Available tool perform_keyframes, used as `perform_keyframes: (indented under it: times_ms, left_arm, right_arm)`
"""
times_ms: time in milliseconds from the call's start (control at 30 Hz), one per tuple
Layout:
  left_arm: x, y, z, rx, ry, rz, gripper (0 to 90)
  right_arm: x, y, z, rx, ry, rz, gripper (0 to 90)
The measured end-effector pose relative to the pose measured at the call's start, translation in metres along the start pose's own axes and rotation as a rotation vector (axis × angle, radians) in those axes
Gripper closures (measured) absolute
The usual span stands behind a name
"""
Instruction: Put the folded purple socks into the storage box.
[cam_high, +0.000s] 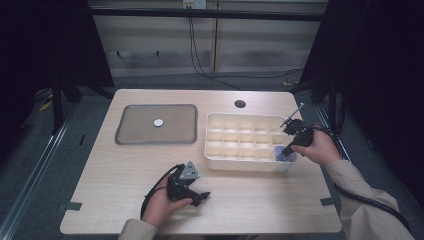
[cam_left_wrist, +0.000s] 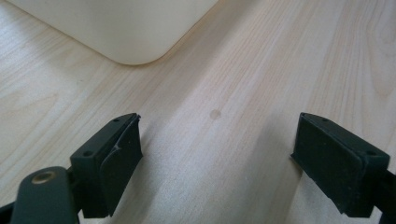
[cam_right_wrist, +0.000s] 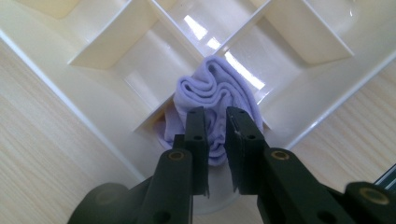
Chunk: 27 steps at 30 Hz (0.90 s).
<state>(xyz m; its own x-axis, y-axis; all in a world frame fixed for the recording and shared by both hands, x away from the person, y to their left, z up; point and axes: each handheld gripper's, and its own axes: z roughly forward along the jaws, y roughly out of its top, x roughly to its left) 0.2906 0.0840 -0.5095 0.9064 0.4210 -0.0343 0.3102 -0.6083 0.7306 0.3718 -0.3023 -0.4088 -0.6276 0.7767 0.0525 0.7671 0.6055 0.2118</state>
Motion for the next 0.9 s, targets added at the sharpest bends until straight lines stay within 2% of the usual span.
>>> perform_keyframes:
  times_ms: [100,133,233,367,667,900]
  left_arm:
    - [0.000,0.000,0.000,0.000,0.000,0.000,14.4]
    - [0.000,0.000,0.000,0.000,0.000,0.000,14.5]
    - [0.000,0.000,0.000,0.000,0.000,0.000,14.5]
    - [0.000,0.000,0.000,0.000,0.000,0.001,14.5]
    - [0.000,0.000,0.000,0.001,-0.002,0.000,14.5]
    - [0.000,0.000,0.000,0.002,-0.002,0.001,14.4]
  right_arm:
    - [0.001,0.001,-0.002,0.000,-0.003,0.010,74.9]
    - [0.000,0.002,-0.003,-0.001,-0.009,-0.003,73.9]
    - [0.000,0.002,-0.005,-0.009,-0.005,0.000,71.2]
    - [0.001,0.004,-0.008,-0.011,-0.006,0.008,63.6]
    - [0.002,0.005,-0.013,-0.029,0.006,-0.006,47.2]
    - [0.003,0.004,-0.016,-0.034,0.009,-0.001,42.9]
